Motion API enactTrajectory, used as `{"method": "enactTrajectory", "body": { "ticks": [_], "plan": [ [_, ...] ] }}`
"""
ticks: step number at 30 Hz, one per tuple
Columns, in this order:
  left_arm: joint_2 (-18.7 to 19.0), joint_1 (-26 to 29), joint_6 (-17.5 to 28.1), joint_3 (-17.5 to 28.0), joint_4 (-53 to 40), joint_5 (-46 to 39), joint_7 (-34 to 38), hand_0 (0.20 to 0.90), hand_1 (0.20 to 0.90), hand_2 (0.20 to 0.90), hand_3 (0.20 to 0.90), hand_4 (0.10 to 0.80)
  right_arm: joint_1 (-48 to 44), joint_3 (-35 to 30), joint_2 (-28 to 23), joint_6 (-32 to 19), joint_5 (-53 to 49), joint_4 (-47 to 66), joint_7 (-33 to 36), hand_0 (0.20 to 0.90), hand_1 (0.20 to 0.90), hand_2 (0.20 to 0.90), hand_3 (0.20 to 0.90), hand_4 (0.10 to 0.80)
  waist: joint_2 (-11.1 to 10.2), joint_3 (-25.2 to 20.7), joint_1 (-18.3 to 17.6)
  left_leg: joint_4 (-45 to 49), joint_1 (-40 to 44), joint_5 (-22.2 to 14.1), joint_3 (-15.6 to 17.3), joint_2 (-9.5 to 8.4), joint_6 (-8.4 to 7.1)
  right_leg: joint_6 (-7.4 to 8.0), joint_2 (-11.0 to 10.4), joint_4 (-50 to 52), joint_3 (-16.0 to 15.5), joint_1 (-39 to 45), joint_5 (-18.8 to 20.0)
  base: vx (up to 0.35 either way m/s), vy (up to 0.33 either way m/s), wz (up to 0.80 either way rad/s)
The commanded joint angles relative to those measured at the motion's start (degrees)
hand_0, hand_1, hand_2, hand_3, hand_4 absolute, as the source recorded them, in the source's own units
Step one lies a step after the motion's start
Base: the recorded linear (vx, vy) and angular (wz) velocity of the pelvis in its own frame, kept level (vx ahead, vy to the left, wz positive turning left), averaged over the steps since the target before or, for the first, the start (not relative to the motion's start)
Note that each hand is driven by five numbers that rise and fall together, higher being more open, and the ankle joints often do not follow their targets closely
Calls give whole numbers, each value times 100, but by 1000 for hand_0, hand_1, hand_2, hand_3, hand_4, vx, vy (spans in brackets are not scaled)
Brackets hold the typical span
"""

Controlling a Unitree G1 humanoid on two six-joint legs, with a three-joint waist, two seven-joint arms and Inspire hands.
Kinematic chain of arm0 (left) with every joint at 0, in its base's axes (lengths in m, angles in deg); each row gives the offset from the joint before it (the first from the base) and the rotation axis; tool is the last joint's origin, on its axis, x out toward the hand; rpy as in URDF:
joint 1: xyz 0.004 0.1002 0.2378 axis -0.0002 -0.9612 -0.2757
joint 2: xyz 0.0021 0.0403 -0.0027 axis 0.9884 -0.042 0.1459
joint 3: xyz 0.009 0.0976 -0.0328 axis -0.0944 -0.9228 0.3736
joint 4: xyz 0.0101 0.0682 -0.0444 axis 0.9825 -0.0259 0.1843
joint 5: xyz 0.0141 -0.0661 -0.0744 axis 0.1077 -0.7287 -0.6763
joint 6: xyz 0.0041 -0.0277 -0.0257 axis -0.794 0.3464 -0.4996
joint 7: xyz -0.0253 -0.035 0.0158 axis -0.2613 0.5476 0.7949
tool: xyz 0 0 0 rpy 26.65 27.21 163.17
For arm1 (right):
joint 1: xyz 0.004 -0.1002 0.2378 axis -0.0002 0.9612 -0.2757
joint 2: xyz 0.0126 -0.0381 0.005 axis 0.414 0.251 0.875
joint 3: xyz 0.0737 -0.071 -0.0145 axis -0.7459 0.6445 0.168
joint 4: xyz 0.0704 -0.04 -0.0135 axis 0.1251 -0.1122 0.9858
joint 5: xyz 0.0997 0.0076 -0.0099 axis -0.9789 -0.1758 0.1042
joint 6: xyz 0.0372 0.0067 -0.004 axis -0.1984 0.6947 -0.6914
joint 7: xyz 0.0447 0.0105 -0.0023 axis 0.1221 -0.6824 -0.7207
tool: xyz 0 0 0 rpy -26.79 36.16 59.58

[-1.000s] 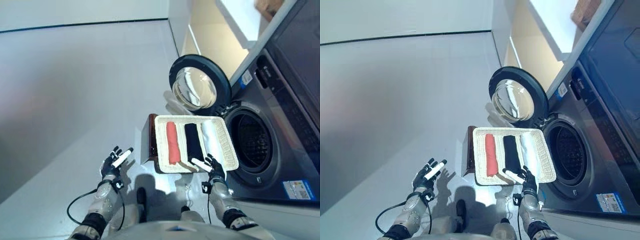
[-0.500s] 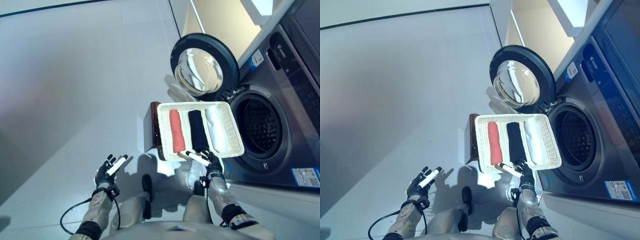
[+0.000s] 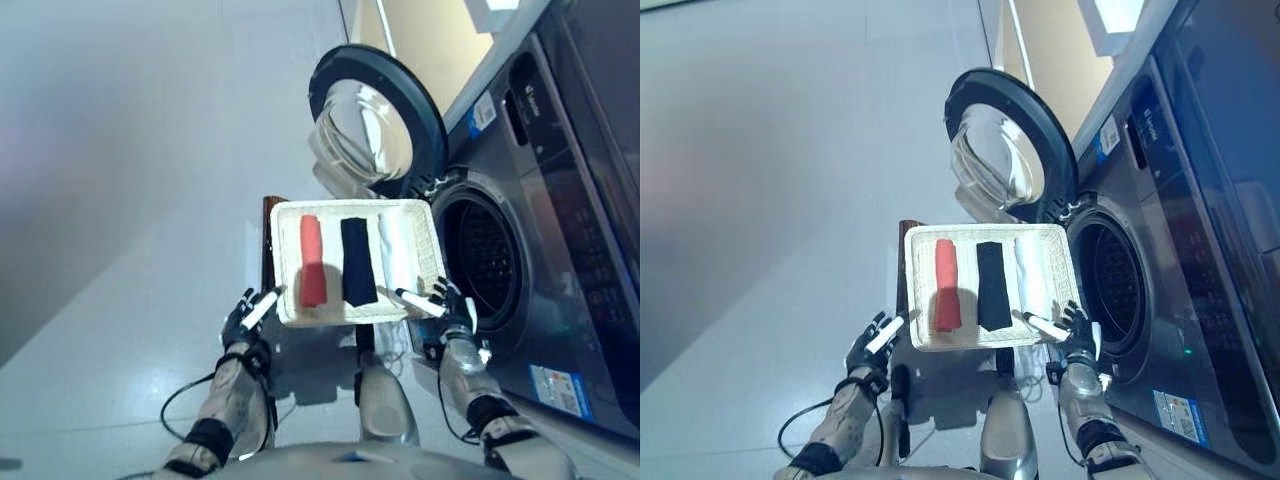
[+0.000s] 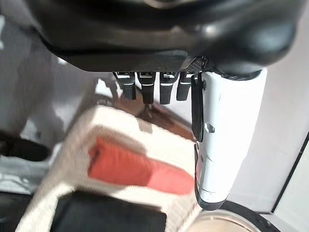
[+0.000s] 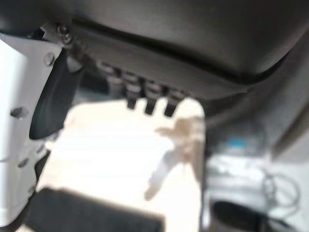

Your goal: Pick up the clothes and place them into the washing machine

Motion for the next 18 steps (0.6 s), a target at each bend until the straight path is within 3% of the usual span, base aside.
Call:
{"method": "enactTrajectory", "body": {
  "ticks": [1,9,12,16,17,18],
  "plan": [
    [420,116,405,-143,-341,164,-34,900,900,900,900,800,-103,-102,128,-422,-171,152,178,900,900,900,900,800,-126,-188,-83,224,720,-522,552,298,-169,411,-788,672,381,-660,230,42,-23,45],
    [474,-5,424,-64,-402,301,20,900,900,900,900,800,-3,-96,215,-419,-223,59,93,900,900,900,900,800,-42,-222,-121,337,906,-713,559,238,-139,373,-699,1009,649,-740,87,36,-4,6],
    [530,-74,421,94,-318,338,12,900,900,900,900,800,80,-93,274,-398,-215,42,37,900,900,900,900,800,-35,-261,-128,534,1054,-700,546,366,-194,274,-559,1238,763,-724,-183,58,-34,3],
    [536,-234,424,346,-122,281,-15,900,900,900,900,800,205,29,327,-408,-116,-75,-85,900,900,900,900,800,-21,-476,0,650,1372,155,339,766,-343,47,-142,1384,615,-472,-466,93,-137,1],
    [535,-237,424,346,-122,281,-16,900,900,900,900,800,207,31,326,-409,-117,-76,-86,900,900,900,900,800,-14,-473,-2,632,1386,163,338,777,-348,42,-133,1383,608,-464,-469,89,-190,2],
    [504,-286,437,395,-106,245,-18,900,900,900,900,800,276,74,296,-417,-80,-3,-116,900,900,900,900,800,-3,-585,31,608,1416,505,270,923,-374,-25,13,1378,546,-413,-560,56,-127,6]
  ]
}}
